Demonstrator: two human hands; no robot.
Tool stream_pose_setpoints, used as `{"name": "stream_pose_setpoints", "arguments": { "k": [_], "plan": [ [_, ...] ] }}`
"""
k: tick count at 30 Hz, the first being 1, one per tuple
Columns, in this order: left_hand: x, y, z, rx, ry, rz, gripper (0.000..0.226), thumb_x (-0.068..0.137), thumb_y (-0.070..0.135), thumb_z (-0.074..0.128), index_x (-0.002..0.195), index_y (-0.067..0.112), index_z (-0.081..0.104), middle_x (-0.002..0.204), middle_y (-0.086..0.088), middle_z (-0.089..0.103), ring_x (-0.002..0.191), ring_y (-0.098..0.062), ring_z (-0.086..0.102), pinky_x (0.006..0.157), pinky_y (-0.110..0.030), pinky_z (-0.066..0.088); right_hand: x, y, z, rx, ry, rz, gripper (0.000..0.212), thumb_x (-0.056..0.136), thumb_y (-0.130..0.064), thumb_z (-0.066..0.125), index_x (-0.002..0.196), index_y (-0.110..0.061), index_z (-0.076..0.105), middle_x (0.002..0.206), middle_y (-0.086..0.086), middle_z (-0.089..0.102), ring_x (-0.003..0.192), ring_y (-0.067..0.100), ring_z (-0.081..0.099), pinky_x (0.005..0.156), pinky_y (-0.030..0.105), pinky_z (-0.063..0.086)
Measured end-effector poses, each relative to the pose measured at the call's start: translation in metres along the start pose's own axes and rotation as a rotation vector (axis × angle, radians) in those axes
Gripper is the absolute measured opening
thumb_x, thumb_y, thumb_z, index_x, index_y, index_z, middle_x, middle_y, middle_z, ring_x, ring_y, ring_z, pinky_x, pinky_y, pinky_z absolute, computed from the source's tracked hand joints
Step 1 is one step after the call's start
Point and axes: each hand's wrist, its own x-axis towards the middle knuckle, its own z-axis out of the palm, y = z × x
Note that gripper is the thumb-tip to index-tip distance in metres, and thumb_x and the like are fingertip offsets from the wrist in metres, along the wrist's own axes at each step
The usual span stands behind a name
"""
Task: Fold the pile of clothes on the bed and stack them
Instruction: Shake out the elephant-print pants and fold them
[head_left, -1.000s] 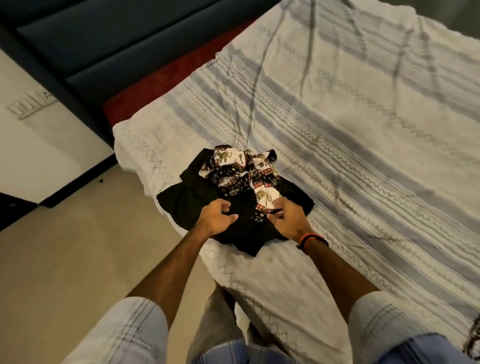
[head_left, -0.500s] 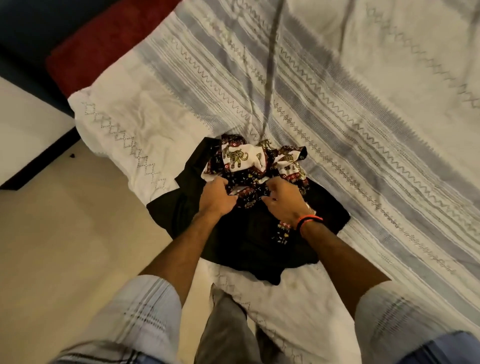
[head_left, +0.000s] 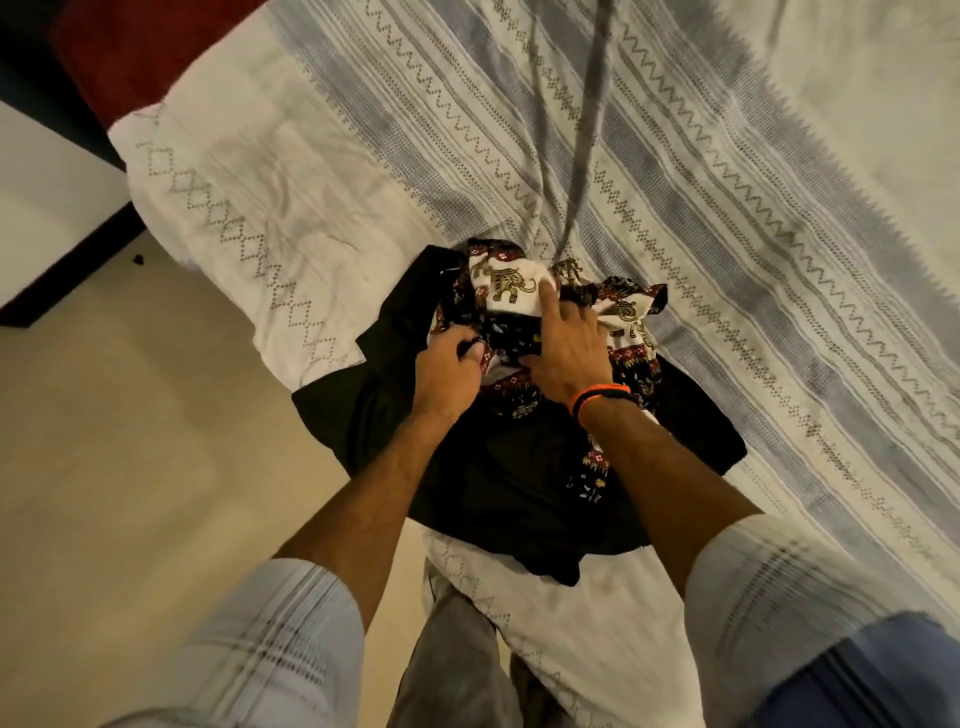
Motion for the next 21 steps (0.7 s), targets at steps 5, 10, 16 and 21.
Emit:
{"name": "stream_pose_setpoints", "arguments": {
  "k": [5, 10, 16, 21],
  "plan": [
    [0.006, 0.000, -0.009, -0.219, -0.004, -0.155, 0.019, 0.102, 0.021, 0.042, 0.104, 0.014, 0.060, 0.110, -0.006, 0.061, 0.105, -0.022, 0.060, 0.096, -0.043, 0.052, 0.002, -0.002, -0.005, 0.383, -0.003, 0.019, 0.027, 0.095, -0.019, 0.056, 0.119, -0.006, 0.060, 0.107, 0.016, 0.068, 0.099, 0.034, 0.062, 0.088, 0.044, 0.050],
    [-0.007, 0.011, -0.021, -0.277, -0.064, -0.215, 0.024, 0.092, 0.032, 0.065, 0.110, 0.021, 0.053, 0.113, -0.002, 0.063, 0.108, -0.020, 0.061, 0.094, -0.040, 0.054, -0.017, -0.016, -0.035, 0.765, 0.021, 0.092, 0.024, 0.097, -0.026, 0.051, 0.076, -0.015, 0.052, 0.068, -0.005, 0.052, 0.058, 0.011, 0.046, 0.059, 0.021, 0.037],
    [-0.040, 0.048, -0.026, -0.137, -0.068, -0.066, 0.081, 0.065, 0.015, 0.089, 0.132, 0.011, 0.044, 0.123, -0.001, 0.059, 0.116, -0.017, 0.055, 0.103, -0.030, 0.041, -0.048, -0.019, -0.077, 1.265, -0.068, 0.150, 0.047, 0.093, -0.048, 0.056, 0.100, -0.003, 0.068, 0.097, 0.009, 0.074, 0.095, 0.029, 0.069, 0.095, 0.046, 0.053],
    [-0.077, 0.075, -0.037, -0.040, 0.111, 0.100, 0.117, 0.044, 0.048, 0.096, 0.137, 0.007, 0.039, 0.135, -0.012, 0.050, 0.126, -0.026, 0.048, 0.108, -0.041, 0.044, -0.109, -0.026, -0.130, 1.371, -0.041, 0.019, 0.043, 0.098, -0.044, 0.054, 0.103, -0.004, 0.069, 0.096, 0.010, 0.076, 0.088, 0.025, 0.073, 0.084, 0.038, 0.059]
  ]
}}
